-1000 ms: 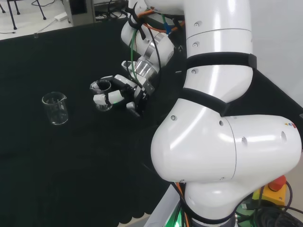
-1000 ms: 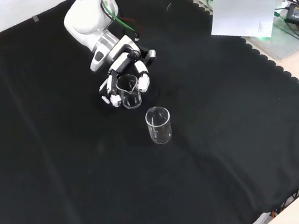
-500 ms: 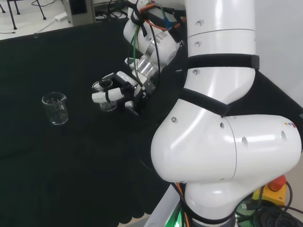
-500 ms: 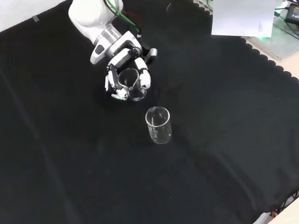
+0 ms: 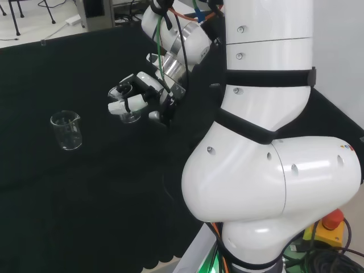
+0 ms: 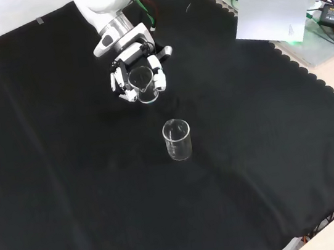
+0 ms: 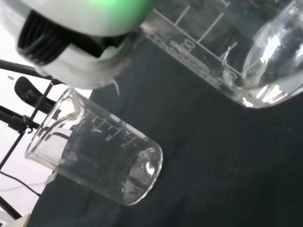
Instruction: Pick up the beaker on the right.
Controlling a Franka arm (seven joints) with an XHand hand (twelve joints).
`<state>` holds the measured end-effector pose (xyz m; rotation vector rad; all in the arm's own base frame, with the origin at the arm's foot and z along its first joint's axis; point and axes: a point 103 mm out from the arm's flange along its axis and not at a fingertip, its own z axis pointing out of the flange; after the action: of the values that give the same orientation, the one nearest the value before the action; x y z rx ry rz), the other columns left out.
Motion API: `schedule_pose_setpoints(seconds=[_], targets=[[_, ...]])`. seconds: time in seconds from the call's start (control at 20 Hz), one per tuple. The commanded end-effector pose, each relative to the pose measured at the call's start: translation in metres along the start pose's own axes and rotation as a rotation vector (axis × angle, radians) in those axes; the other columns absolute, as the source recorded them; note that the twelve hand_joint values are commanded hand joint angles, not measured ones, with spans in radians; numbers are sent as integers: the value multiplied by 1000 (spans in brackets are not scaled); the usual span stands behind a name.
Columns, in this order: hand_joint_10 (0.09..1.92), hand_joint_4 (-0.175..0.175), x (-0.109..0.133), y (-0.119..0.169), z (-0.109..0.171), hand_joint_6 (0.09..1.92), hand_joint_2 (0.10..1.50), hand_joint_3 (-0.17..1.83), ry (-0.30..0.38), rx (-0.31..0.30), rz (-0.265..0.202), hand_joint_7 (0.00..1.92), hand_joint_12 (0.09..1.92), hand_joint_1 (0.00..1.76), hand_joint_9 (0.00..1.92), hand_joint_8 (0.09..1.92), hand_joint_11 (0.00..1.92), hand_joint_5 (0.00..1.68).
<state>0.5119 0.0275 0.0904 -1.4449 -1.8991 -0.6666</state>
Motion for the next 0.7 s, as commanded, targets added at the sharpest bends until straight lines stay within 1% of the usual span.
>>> schedule_pose_setpoints(seconds=[0.05, 0.55, 0.7], targets=[[87, 175, 20, -5, 2, 229, 684, 497, -51, 32, -35, 1735, 1050, 1153, 1613, 87, 890, 1468], [87, 175, 57, -10, 3, 214, 680, 503, -82, 79, -81, 1748, 1037, 1155, 1631, 87, 916, 1476], [87, 175, 66, -11, 4, 213, 680, 503, -104, 97, -94, 1749, 1036, 1155, 1632, 87, 917, 1477]])
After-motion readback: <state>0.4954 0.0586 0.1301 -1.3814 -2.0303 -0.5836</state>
